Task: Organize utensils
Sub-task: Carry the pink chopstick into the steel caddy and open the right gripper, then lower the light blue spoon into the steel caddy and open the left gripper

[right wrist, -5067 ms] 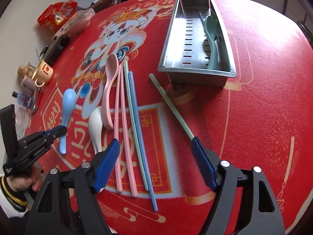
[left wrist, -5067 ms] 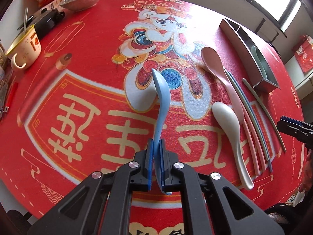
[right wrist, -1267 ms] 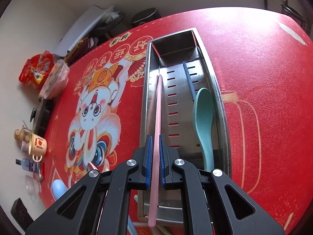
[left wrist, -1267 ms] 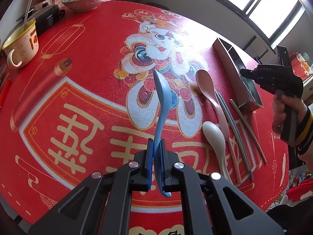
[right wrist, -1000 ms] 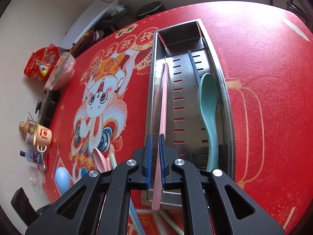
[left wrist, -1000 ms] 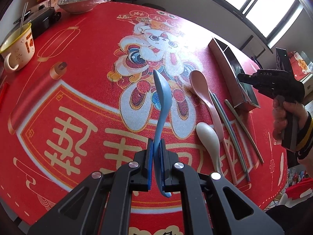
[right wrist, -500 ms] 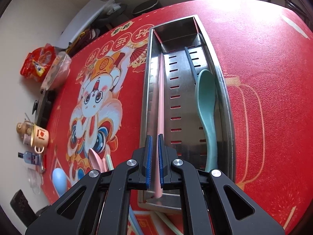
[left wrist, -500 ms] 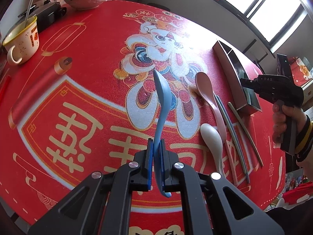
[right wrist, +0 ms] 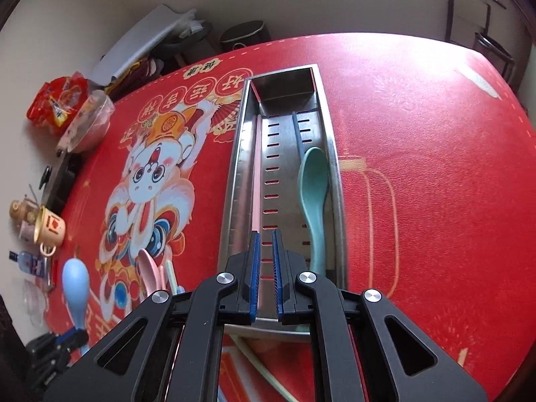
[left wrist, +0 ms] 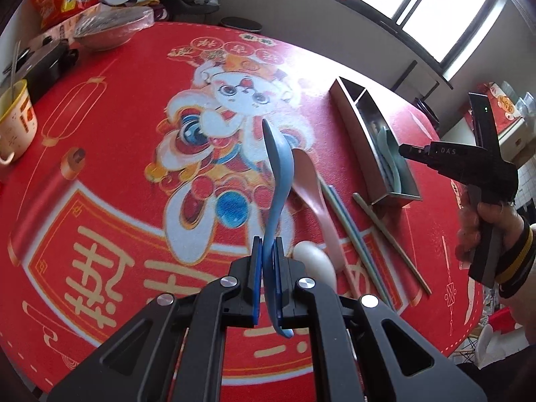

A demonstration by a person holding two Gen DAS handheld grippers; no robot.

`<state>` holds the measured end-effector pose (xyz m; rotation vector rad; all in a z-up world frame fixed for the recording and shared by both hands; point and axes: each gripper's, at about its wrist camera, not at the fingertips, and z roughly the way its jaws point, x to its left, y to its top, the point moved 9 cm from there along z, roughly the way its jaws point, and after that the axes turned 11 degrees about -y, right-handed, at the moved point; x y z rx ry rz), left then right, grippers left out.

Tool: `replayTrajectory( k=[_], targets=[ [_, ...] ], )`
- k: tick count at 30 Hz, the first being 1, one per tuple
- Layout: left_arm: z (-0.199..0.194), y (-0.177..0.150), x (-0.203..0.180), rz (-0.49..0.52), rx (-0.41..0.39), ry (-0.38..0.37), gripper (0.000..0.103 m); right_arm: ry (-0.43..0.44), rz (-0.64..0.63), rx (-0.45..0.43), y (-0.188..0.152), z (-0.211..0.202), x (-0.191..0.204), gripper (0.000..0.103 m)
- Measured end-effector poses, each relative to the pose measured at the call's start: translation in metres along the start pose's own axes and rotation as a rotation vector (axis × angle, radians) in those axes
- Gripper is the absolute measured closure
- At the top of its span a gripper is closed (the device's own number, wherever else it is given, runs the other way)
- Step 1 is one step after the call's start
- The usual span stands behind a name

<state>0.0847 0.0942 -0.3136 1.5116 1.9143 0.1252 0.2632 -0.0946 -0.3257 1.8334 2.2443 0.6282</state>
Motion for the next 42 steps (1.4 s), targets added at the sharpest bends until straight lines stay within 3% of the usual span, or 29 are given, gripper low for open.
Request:
replayTrajectory(
  k=[1, 3, 4, 7, 11, 17, 24, 34, 42],
  targets=[
    [0.004, 0.004, -0.008, 0.015, 0.003, -0.009, 0.097, -0.003, 0.002, -0.006, -0.002, -0.004, -0.004, 0.09],
    [0.012, 0.011, -0.024, 0.04, 0.012, -0.025, 0.097, -0.008, 0.019, -0.02, -0.006, -0.012, -0.013, 0.07],
    [0.017, 0.014, -0.033, 0.051, 0.017, -0.034, 0.097, -0.009, 0.03, -0.032, -0.008, -0.016, -0.018, 0.054],
    [0.032, 0.025, -0.059, 0.084, 0.031, -0.063, 0.097, -0.007, 0.048, -0.042, -0.014, -0.025, -0.03, 0.052],
    [0.056, 0.039, -0.098, 0.135, 0.048, -0.109, 0.097, 0.006, 0.088, -0.043, -0.02, -0.032, -0.05, 0.043],
    [0.101, 0.06, -0.149, 0.19, 0.086, -0.151, 0.097, 0.014, 0.149, -0.033, -0.025, -0.037, -0.084, 0.041],
    [0.157, 0.081, -0.172, 0.162, 0.145, -0.157, 0.097, 0.006, 0.201, -0.035, -0.03, -0.04, -0.123, 0.041],
    [0.205, 0.088, -0.16, 0.144, 0.243, -0.057, 0.097, 0.004, 0.26, -0.049, -0.028, -0.043, -0.154, 0.041],
    [0.208, 0.092, -0.144, 0.143, 0.282, 0.035, 0.097, 0.024, 0.285, -0.051, -0.028, -0.043, -0.158, 0.041]
  ],
)
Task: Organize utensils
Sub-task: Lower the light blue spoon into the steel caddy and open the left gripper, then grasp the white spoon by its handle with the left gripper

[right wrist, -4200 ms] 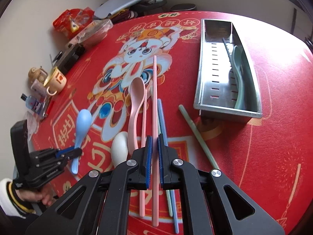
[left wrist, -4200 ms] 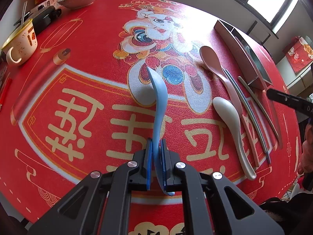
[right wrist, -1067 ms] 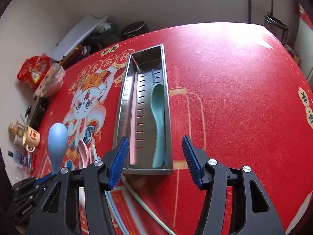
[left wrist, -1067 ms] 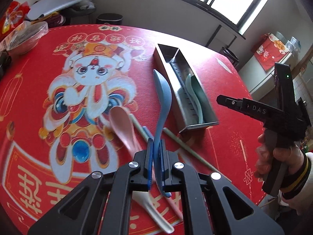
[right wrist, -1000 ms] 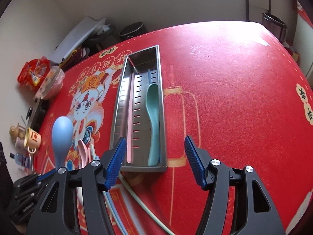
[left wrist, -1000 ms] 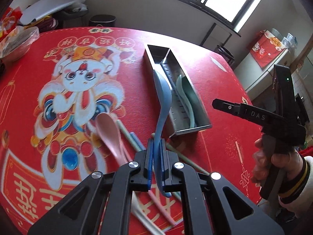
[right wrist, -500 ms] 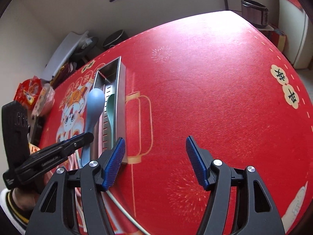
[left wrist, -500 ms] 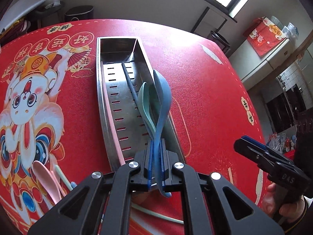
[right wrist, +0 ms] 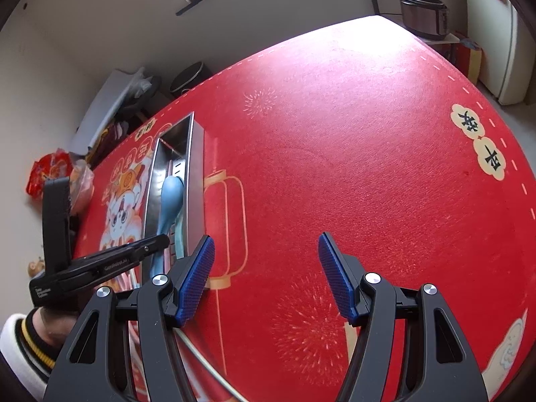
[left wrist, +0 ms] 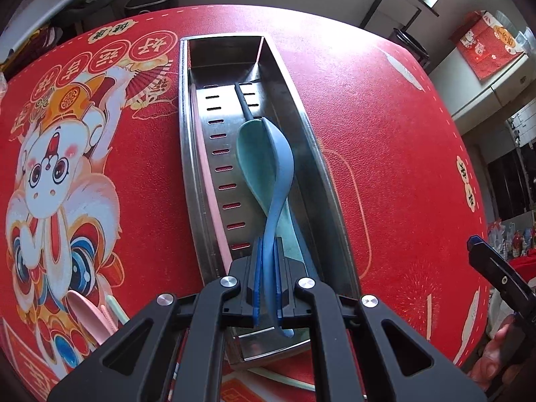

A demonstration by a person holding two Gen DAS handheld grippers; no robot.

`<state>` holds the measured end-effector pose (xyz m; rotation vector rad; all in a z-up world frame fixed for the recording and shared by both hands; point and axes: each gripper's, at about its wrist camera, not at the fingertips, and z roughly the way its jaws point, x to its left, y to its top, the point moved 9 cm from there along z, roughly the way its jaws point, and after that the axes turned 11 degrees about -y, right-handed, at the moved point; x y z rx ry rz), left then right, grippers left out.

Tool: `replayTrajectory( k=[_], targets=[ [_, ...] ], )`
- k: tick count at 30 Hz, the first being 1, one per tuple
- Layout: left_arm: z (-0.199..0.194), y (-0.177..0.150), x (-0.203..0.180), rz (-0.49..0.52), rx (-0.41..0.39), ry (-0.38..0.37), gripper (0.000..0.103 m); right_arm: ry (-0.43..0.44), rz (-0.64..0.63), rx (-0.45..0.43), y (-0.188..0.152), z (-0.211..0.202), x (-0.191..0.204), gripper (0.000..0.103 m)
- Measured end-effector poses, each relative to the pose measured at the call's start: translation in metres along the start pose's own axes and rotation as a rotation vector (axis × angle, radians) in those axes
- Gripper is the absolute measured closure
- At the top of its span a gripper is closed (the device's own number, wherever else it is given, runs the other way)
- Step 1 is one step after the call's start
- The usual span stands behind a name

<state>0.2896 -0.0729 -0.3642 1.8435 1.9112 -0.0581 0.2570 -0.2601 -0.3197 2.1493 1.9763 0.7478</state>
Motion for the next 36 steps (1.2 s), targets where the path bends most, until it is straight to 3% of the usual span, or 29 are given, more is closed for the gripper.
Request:
replayTrajectory(
  k=[12, 21, 30, 36],
  targets=[
    [0.001, 0.001, -0.005, 0.013, 0.011, 0.035, 0.097, 0.009, 0.023, 0.006, -0.002, -0.001, -0.005, 0.041],
    [-0.006, 0.006, -0.02, 0.023, -0.021, -0.033, 0.094, 0.011, 0.021, 0.007, -0.003, -0.004, -0.004, 0.041],
    [-0.062, -0.005, -0.013, 0.065, -0.147, -0.059, 0.093, 0.004, -0.048, -0.031, -0.01, -0.017, 0.012, 0.041],
    [-0.105, -0.036, 0.019, 0.015, -0.221, -0.059, 0.086, 0.012, -0.112, -0.029, -0.028, -0.019, 0.033, 0.041]
  ],
)
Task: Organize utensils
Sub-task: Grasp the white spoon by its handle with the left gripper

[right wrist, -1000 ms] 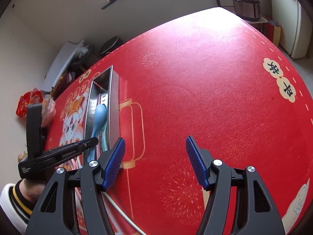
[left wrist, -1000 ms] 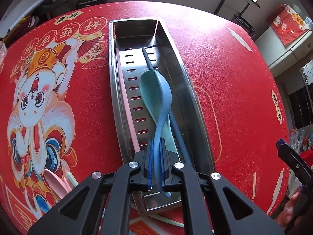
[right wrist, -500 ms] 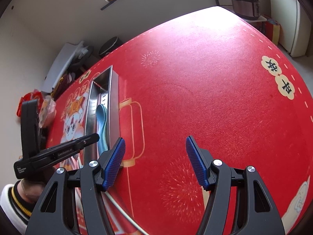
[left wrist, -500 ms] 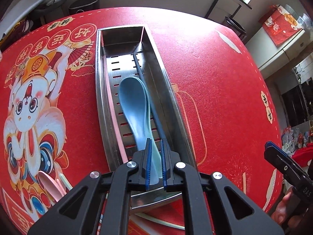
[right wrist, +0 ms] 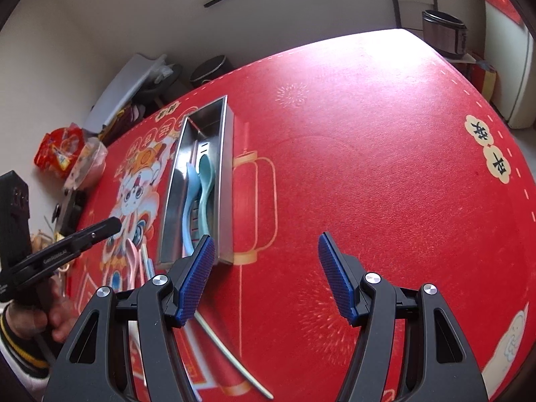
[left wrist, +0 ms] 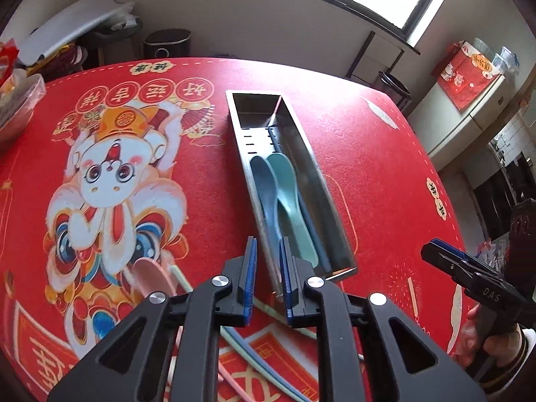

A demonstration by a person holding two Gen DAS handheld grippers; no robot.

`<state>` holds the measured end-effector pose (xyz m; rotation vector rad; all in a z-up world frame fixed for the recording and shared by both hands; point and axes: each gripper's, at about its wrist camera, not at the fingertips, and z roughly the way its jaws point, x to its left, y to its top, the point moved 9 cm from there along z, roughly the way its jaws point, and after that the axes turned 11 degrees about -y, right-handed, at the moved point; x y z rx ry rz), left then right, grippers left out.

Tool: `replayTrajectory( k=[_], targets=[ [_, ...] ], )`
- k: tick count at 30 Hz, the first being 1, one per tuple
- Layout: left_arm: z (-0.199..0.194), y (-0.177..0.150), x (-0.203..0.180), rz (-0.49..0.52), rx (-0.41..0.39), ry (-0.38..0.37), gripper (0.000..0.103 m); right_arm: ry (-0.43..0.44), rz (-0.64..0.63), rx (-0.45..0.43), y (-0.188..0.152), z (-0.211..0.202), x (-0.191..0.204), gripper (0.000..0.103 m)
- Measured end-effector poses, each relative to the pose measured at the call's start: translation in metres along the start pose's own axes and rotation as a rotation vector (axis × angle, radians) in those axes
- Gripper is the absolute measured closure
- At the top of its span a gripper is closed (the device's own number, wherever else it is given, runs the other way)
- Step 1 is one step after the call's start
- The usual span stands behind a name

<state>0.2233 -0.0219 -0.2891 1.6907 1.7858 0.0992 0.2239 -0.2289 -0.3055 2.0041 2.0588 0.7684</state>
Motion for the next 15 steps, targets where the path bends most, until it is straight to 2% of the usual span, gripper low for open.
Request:
replayTrajectory(
  k=[8, 15],
  targets=[
    [-0.04, -0.062, 0.048, -0.127, -0.014, 0.034, 0.085, 0.029, -0.074, 0.038, -0.031, 0.002, 0.035, 0.041],
    [-0.049, -0.11, 0.063, -0.209, 0.009, 0.032, 0.085, 0.052, -0.127, 0.068, -0.053, 0.005, 0.061, 0.041]
  ],
)
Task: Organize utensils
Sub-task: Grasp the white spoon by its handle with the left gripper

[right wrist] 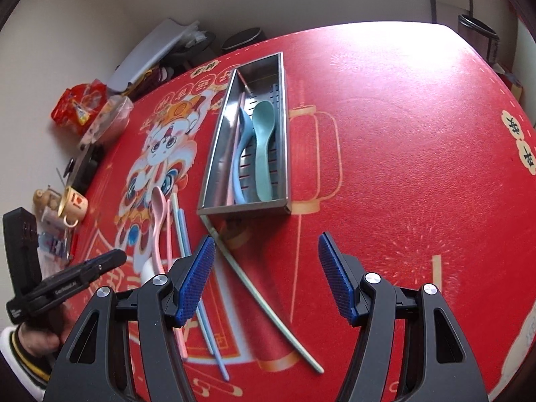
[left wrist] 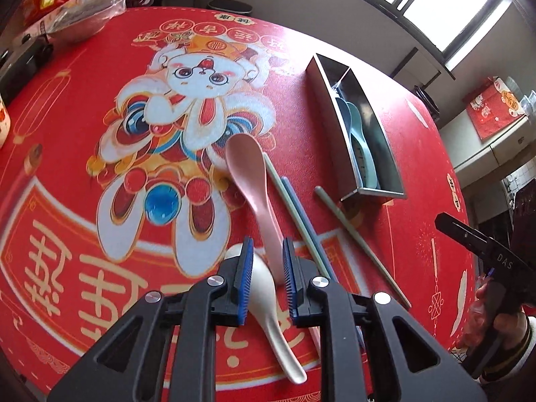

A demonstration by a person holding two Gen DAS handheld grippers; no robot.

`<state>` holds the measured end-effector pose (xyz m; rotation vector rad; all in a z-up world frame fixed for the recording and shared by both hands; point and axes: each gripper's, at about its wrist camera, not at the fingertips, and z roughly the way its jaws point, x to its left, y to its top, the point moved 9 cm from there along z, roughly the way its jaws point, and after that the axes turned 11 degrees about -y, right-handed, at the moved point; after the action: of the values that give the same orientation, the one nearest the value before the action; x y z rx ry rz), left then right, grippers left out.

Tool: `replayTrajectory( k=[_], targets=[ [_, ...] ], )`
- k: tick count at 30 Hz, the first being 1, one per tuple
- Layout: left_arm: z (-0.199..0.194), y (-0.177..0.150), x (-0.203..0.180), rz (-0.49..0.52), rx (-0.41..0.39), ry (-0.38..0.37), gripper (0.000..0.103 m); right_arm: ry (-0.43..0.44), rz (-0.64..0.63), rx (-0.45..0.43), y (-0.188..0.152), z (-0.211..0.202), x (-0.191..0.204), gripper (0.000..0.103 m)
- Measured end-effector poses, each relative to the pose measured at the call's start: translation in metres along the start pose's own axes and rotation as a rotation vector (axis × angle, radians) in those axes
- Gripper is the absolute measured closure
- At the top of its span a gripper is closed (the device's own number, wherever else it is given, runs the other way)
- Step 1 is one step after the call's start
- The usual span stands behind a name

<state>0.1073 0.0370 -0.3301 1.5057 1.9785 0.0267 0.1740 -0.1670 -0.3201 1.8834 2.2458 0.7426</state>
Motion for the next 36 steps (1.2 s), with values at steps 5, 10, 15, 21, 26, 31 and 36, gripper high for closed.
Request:
replayTrajectory(
  k=[5, 10, 15, 21, 26, 31, 36],
  targets=[
    [0.0, -0.025, 0.001, -0.022, 0.025, -0.024, 0.083, 0.009, -0.04, 0.026, -0.013, 0.003, 0.017, 0.041],
    [0.002, -0.041, 0.002, -0.042, 0.043, -0.034, 0.083, 0.014, -0.071, 0.045, -0.021, 0.007, 0.027, 0.041],
    [0.003, -0.047, 0.007, -0.068, 0.043, -0.046, 0.078, 0.021, -0.093, 0.053, -0.026, 0.008, 0.033, 0.041],
    [0.014, -0.048, 0.014, -0.096, 0.048, -0.046, 0.077, 0.017, -0.103, 0.062, -0.03, 0.008, 0.033, 0.041],
    [0.025, -0.051, 0.015, -0.1, 0.073, -0.05, 0.077, 0.007, -0.093, 0.066, -0.031, 0.008, 0.027, 0.041],
    [0.028, -0.05, 0.017, -0.114, 0.076, -0.056, 0.077, -0.001, -0.075, 0.064, -0.029, 0.007, 0.021, 0.041],
    [0.027, -0.046, 0.016, -0.091, 0.071, -0.04, 0.088, -0.003, -0.067, 0.062, -0.028, 0.007, 0.02, 0.041]
  ],
)
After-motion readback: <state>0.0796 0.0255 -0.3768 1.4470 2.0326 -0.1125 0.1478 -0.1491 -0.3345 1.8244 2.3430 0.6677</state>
